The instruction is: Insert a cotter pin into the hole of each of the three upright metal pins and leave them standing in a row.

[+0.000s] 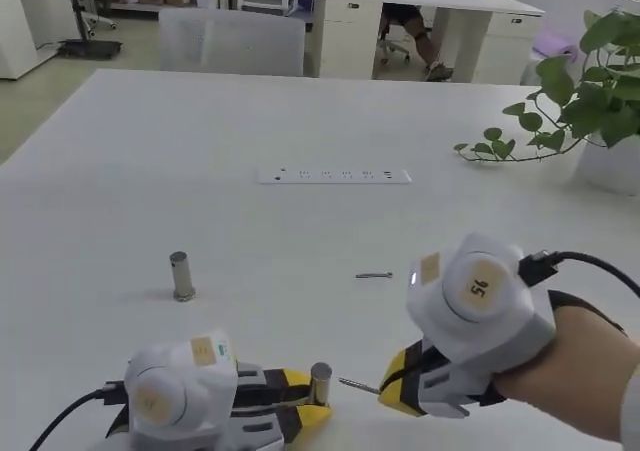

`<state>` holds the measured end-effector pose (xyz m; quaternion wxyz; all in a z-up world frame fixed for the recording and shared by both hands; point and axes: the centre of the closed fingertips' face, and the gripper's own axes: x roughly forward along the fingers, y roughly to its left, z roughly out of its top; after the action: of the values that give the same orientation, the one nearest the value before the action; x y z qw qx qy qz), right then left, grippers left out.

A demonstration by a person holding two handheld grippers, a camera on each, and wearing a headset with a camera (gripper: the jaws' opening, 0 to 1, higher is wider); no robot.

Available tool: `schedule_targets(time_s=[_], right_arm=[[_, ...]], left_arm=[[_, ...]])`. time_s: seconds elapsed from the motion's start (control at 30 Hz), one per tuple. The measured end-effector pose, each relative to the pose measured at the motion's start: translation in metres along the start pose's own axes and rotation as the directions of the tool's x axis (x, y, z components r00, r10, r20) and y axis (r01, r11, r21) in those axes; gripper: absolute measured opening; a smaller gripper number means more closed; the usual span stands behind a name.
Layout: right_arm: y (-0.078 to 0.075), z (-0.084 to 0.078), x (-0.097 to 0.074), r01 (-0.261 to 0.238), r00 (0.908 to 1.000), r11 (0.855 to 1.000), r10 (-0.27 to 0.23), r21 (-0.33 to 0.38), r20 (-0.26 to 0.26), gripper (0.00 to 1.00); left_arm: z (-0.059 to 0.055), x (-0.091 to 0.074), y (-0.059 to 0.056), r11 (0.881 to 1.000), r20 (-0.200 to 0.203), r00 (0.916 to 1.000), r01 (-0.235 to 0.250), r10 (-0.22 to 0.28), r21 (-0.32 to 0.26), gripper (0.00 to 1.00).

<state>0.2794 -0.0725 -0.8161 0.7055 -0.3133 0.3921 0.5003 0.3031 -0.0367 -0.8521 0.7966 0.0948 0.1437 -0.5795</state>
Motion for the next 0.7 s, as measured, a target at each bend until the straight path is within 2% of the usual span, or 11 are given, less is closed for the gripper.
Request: schedule_targets(time_s=[0.7], right_arm=[[-0.0016,0.004,0.0056,-0.004,0.9998,1.0,0.004,-0.009,-0.019,0.03]], left_arm=[[0.0002,0.0002,0.0009,1.0,-0.003,1.0,-0.003,0.003,0.001,0.11]])
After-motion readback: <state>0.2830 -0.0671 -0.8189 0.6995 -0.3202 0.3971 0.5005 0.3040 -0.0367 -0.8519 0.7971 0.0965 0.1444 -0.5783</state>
